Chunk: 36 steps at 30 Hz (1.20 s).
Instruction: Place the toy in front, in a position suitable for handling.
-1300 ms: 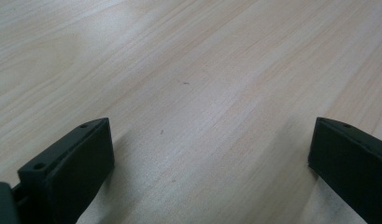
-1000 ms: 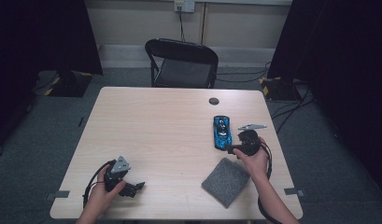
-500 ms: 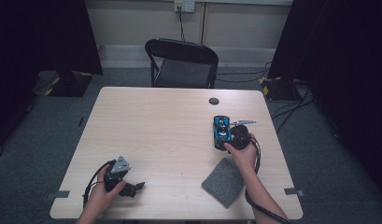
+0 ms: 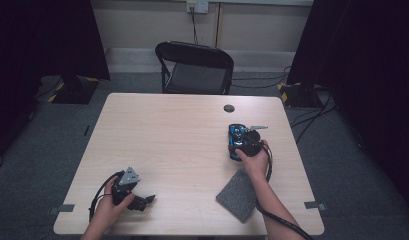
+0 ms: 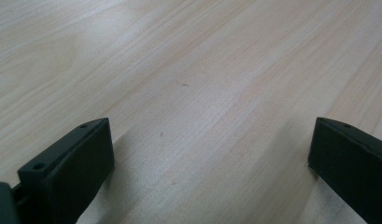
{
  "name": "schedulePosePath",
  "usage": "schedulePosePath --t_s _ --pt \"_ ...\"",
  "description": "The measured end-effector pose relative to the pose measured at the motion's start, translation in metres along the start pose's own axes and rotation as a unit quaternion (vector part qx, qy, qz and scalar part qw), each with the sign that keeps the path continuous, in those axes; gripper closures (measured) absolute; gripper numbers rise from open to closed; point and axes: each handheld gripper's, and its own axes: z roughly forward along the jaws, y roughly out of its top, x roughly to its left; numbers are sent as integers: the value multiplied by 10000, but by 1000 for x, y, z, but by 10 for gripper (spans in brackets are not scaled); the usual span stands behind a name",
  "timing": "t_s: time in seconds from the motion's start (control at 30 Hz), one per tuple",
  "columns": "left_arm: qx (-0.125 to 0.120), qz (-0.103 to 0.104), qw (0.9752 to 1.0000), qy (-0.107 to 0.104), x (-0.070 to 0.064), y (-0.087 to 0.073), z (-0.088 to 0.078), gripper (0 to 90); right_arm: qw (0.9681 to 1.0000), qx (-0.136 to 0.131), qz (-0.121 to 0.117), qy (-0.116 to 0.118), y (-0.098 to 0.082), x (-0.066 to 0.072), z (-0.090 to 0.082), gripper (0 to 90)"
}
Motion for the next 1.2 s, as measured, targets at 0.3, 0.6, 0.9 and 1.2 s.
schedulePosePath --t_s 0.3,0.6,0.9,1.2 --pt "-1 0 10000 -1 0 0 0 0 9996 66 271 -68 4 0 13 149" --pt "-5 4 10000 -20 0 0 0 0 9990 43 424 -157 4 -1 23 147" --pt "-1 12 10000 -26 0 0 0 0 9986 -6 416 -322 5 2 27 158" --pt "-1 14 10000 -28 1 0 0 0 9979 0 409 -506 5 6 29 164"
